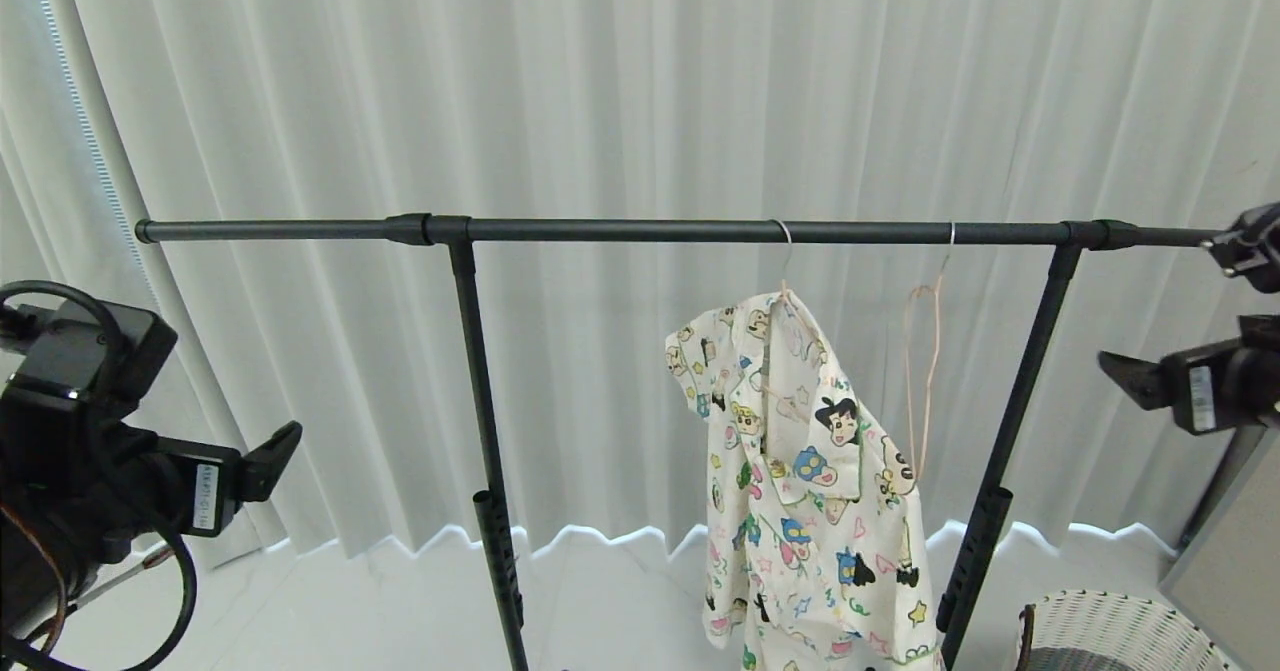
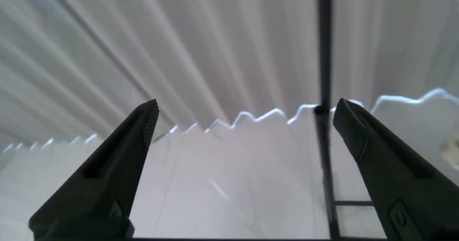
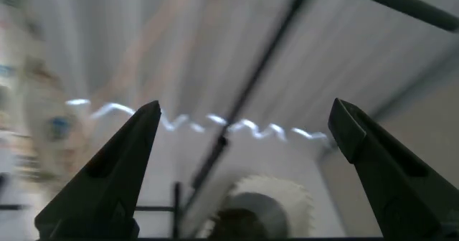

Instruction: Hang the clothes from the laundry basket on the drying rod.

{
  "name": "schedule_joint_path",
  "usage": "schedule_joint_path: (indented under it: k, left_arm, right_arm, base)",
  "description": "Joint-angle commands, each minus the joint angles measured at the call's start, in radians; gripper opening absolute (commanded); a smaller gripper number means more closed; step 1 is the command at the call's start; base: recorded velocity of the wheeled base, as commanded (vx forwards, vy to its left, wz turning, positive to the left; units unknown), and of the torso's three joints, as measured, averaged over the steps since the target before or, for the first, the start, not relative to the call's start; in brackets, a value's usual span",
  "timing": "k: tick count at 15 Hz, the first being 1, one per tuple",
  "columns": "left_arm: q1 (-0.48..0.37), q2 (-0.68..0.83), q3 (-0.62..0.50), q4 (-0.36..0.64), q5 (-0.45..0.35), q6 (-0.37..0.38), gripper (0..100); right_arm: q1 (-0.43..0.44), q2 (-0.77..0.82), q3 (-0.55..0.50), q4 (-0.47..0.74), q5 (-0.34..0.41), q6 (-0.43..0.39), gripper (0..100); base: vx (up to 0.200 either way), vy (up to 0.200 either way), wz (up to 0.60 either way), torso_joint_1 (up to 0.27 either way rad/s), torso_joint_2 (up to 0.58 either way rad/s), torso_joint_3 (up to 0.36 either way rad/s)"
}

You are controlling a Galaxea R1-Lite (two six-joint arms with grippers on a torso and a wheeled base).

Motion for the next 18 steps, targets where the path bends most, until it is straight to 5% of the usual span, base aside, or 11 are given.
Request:
schedule_joint_path:
  k: [1, 8, 13, 18]
  left_arm:
    - [0.066, -0.002, 0.012, 0.0, 0.0, -0.001, 100]
    - [0.083, -0.088, 0.127, 0.0, 0.0, -0.001, 100]
    - [0.172, -0.241, 0.403, 0.0, 0.013, -0.011, 100]
    - [0.195, -0.5, 0.444, 0.262, 0.013, -0.072, 100]
  right_arm:
    - [-0.159, -0.138, 0.127, -0.002, 0.006, -0.077, 100]
    - [-0.225, -0.217, 0.254, -0.006, 0.002, -0.133, 100]
    - [-0.242, -0.349, 0.481, -0.005, 0.0, -0.133, 100]
    - [-0.31, -0.563, 0.708, 0.003, 0.0, -0.135, 100]
  base:
    - [0.0, 0.0, 0.0, 0.0, 0.0, 0.0]
    - [-0.114, 0.0, 0.0, 0.005, 0.0, 0.0]
    - [-0.2, 0.0, 0.0, -0.002, 0.0, 0.006]
    - [-0.2, 0.0, 0.0, -0.001, 0.0, 0.005]
